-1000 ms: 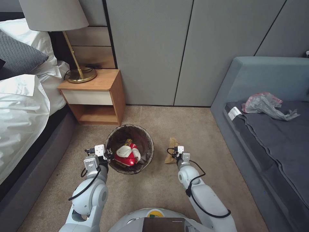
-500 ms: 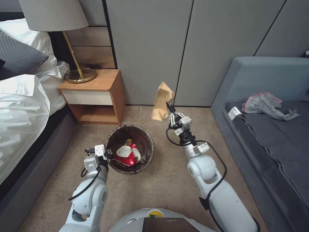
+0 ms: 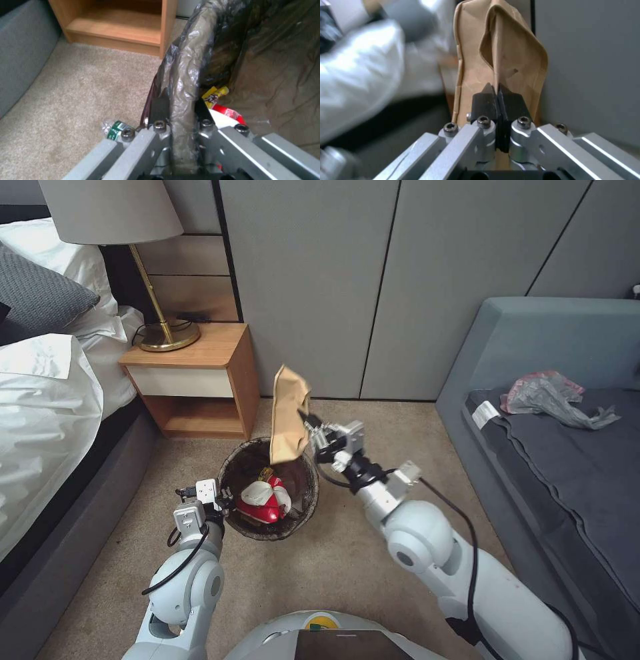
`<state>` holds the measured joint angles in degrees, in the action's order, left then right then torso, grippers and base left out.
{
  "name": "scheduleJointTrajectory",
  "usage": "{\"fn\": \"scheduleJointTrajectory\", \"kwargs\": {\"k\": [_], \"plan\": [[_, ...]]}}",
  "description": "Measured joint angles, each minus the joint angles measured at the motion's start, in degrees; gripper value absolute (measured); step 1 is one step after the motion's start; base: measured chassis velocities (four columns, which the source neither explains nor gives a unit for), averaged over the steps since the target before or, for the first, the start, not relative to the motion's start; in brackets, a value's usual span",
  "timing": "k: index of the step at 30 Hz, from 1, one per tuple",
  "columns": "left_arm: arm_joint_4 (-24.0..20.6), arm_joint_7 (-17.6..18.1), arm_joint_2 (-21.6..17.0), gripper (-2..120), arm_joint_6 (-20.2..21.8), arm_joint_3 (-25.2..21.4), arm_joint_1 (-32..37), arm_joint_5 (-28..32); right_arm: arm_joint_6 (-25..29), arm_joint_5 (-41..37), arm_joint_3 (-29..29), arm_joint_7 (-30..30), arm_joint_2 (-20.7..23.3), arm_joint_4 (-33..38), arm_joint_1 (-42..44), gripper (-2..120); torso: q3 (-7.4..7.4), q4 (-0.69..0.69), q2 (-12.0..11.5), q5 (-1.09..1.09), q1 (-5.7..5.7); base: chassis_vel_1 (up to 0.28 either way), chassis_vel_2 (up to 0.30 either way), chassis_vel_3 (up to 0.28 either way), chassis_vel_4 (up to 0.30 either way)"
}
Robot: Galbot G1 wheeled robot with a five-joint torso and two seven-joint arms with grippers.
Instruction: Pick up the trash bin, then pick up the garbage from the floor and place it into the trash bin.
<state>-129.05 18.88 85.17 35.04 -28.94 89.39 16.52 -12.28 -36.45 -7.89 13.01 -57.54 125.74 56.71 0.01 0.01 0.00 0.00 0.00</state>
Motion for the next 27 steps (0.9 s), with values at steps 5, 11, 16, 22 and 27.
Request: {"fn": "scheduleJointTrajectory", "kwargs": {"k": [5,11,16,22,27], "plan": [[0.0,0.0,0.0,0,0.0,0.0,0.0,0.0,-12.17,-4.61,-4.52,9.12,0.18,-2.4,-3.3,0,0.0,-0.01,0.0,0.0,0.0,0.0,0.0,0.0,0.0],[0.0,0.01,0.0,0,0.0,-0.02,0.0,-0.01,-16.95,-8.3,-7.57,12.55,0.44,-5.09,-5.51,0,0.0,-0.01,0.0,0.0,0.0,0.0,0.0,0.0,0.0],[0.0,0.01,0.0,0,0.01,-0.01,0.0,-0.01,-18.09,-9.18,-10.3,12.99,0.59,-5.71,-6.4,0,0.0,-0.01,0.0,0.0,0.0,0.0,0.0,0.0,0.0],[0.0,-0.02,0.0,0,0.01,0.01,0.0,0.0,-18.8,-9.18,-12.05,13.07,0.24,-5.88,-6.52,0,-0.01,-0.02,0.0,-0.01,0.0,0.0,0.0,0.0,0.0],[0.0,-0.02,0.0,0,0.01,0.01,0.0,0.0,-18.95,-8.68,-13.17,13.03,-0.14,-6.31,-6.65,0,-0.01,-0.02,0.0,-0.01,0.0,0.0,0.0,0.0,0.0]]}}
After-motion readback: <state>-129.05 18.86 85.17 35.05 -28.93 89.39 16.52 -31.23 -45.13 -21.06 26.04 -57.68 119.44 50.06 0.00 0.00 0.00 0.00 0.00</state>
